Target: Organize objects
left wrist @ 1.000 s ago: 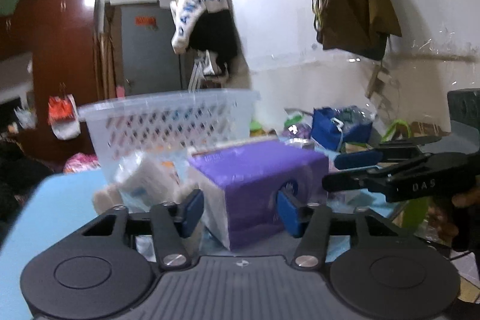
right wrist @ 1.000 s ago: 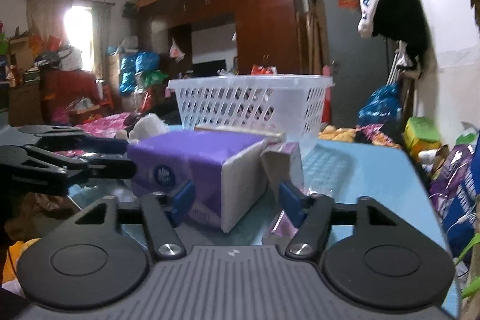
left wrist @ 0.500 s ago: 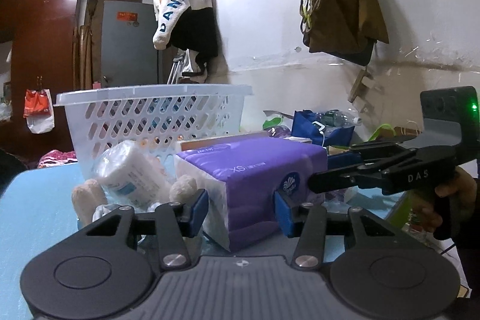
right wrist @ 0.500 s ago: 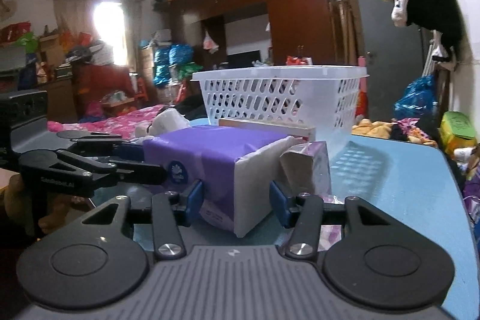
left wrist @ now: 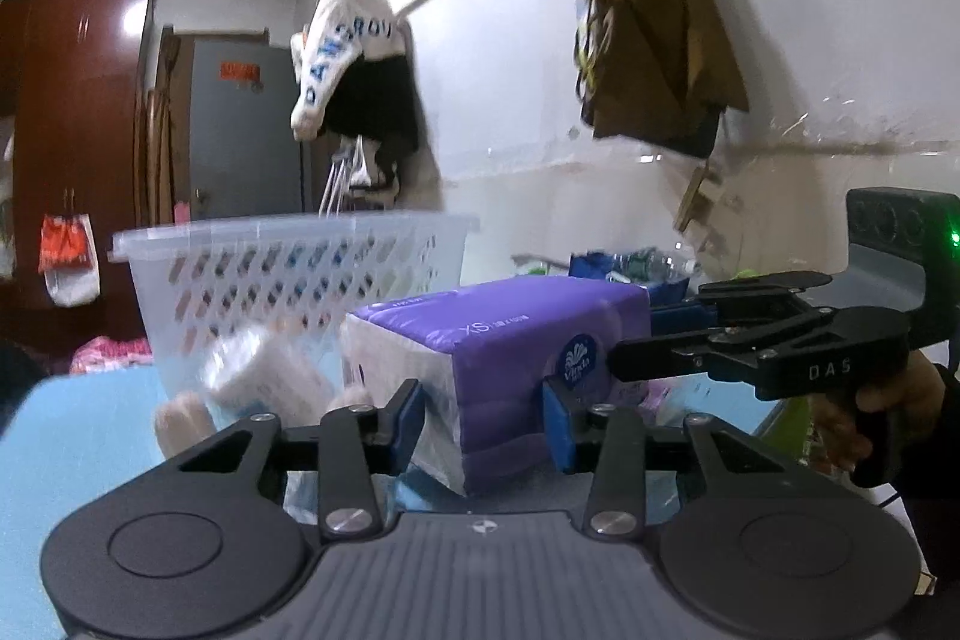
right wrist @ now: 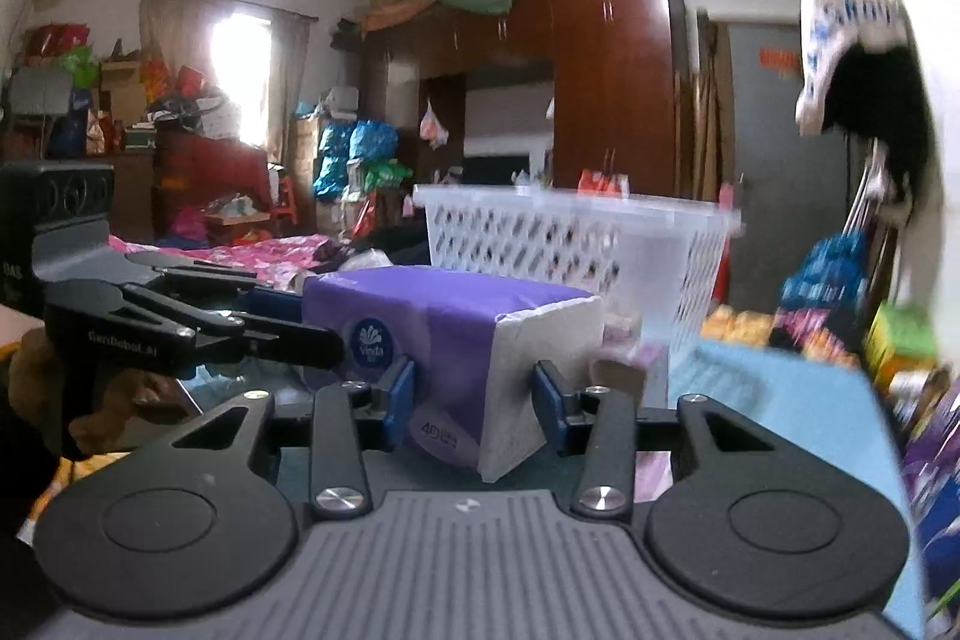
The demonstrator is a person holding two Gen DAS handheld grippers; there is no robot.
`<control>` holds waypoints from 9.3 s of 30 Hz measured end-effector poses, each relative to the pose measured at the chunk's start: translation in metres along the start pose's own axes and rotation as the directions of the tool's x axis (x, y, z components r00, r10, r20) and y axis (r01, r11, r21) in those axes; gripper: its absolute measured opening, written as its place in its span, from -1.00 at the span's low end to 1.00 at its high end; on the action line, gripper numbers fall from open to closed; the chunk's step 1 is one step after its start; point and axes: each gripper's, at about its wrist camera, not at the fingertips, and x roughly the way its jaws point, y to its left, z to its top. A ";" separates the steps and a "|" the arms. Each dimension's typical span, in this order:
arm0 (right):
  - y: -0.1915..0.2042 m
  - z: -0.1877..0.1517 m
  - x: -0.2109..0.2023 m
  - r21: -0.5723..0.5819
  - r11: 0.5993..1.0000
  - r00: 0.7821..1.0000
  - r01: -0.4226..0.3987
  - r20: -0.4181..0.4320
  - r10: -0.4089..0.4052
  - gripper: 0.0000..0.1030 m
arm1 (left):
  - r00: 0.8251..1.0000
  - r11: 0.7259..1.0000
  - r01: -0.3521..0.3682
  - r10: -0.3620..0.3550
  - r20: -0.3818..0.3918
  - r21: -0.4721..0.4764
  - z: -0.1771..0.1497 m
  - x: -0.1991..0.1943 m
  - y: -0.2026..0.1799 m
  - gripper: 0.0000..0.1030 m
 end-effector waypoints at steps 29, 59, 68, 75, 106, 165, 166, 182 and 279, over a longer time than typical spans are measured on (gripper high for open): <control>-0.061 0.112 0.109 -0.037 0.999 0.999 0.037 0.021 -0.036 -0.12 | 0.995 0.991 -0.097 0.095 0.028 0.090 0.148 0.068 0.074 -0.11; -0.093 0.087 0.175 0.042 0.989 0.959 0.145 -0.252 -0.130 -0.12 | 0.956 0.989 -0.139 0.147 -0.255 0.048 0.125 0.176 0.122 -0.10; -0.096 0.091 0.179 0.026 0.982 0.947 0.186 -0.271 -0.172 0.35 | 0.954 0.989 -0.140 0.146 -0.262 0.040 0.123 0.177 0.126 0.37; -0.096 0.099 0.115 0.099 0.960 0.956 0.262 -0.164 -0.244 1.00 | 0.957 0.966 -0.257 0.257 -0.136 0.022 0.132 0.129 0.119 0.74; -0.032 -0.053 0.005 0.154 0.915 0.915 0.373 -0.227 -0.334 0.31 | 0.968 0.990 -0.140 0.134 -0.210 -0.012 0.004 0.097 -0.053 0.68; -0.100 0.102 0.170 0.052 0.951 0.932 0.303 -0.223 -0.285 -0.08 | 0.860 0.882 -0.464 0.427 -0.278 -0.081 0.154 0.146 0.131 0.07; -0.102 0.099 0.174 0.048 0.947 0.924 0.319 -0.239 -0.299 -0.08 | 0.854 0.878 -0.471 0.431 -0.293 -0.081 0.151 0.150 0.135 0.07; -0.123 0.095 0.175 0.163 0.931 0.917 0.326 -0.293 -0.270 0.38 | 0.849 0.897 -0.438 0.390 -0.356 -0.062 0.131 0.163 0.140 0.32; 0.009 0.118 0.086 0.013 0.992 0.992 0.123 0.037 -0.124 -0.65 | 0.954 0.959 -0.284 0.283 0.102 0.000 0.148 0.024 0.057 -0.65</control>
